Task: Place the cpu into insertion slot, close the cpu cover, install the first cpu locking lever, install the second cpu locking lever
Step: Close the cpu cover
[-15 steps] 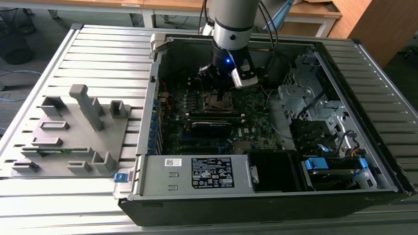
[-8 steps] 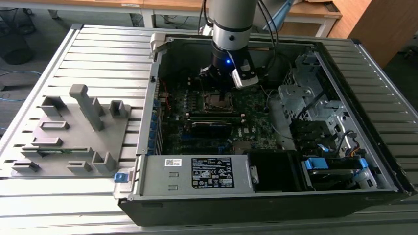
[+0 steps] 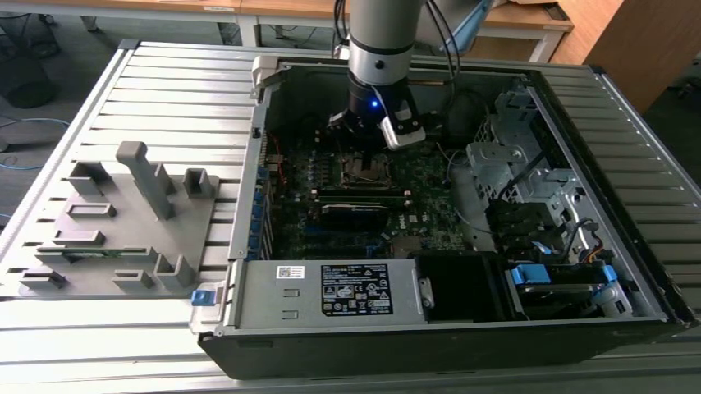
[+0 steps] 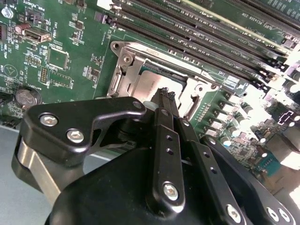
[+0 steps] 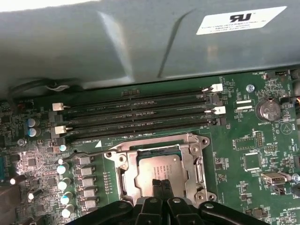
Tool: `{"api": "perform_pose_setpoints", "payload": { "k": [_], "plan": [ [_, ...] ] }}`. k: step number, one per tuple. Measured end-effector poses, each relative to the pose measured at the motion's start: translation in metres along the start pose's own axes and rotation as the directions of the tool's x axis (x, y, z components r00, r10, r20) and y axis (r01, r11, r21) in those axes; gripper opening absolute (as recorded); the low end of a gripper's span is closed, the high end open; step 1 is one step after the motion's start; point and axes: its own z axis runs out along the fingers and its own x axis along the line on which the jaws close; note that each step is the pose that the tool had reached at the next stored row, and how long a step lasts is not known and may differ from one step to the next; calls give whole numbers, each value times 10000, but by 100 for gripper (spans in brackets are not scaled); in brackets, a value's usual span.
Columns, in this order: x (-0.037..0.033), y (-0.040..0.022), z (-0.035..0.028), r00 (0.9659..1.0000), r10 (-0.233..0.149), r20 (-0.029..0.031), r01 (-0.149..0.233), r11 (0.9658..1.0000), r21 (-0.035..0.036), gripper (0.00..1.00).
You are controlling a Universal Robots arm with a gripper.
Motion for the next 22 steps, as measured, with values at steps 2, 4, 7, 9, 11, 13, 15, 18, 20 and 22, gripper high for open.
{"api": "perform_pose_setpoints", "payload": {
  "k": [2, 4, 7, 9, 11, 13, 15, 18, 20, 22],
  "plan": [
    [1, 1, 6, 10000, -93, -1, 93, 10000, -1, 11],
    [1, 1, 8, 9999, -170, -3, 170, 9999, -1, 11],
    [10, 7, 10, 9999, -170, -3, 170, 9999, -3, 11],
    [21, 10, 10, 9999, -170, -2, 170, 9999, -3, 11],
    [23, 13, 10, 9999, -171, -2, 171, 9999, -3, 11],
    [27, 15, 10, 9999, -171, -2, 171, 9999, -4, 11],
    [27, 15, 10, 9999, -171, -2, 171, 9999, -4, 11],
    [27, 14, 10, 9999, -171, -2, 171, 9999, -3, 11],
    [28, 14, 10, 9999, -171, -2, 171, 9999, -4, 11],
    [29, 14, 10, 9999, -170, -2, 170, 9999, -4, 11]
  ]
}}
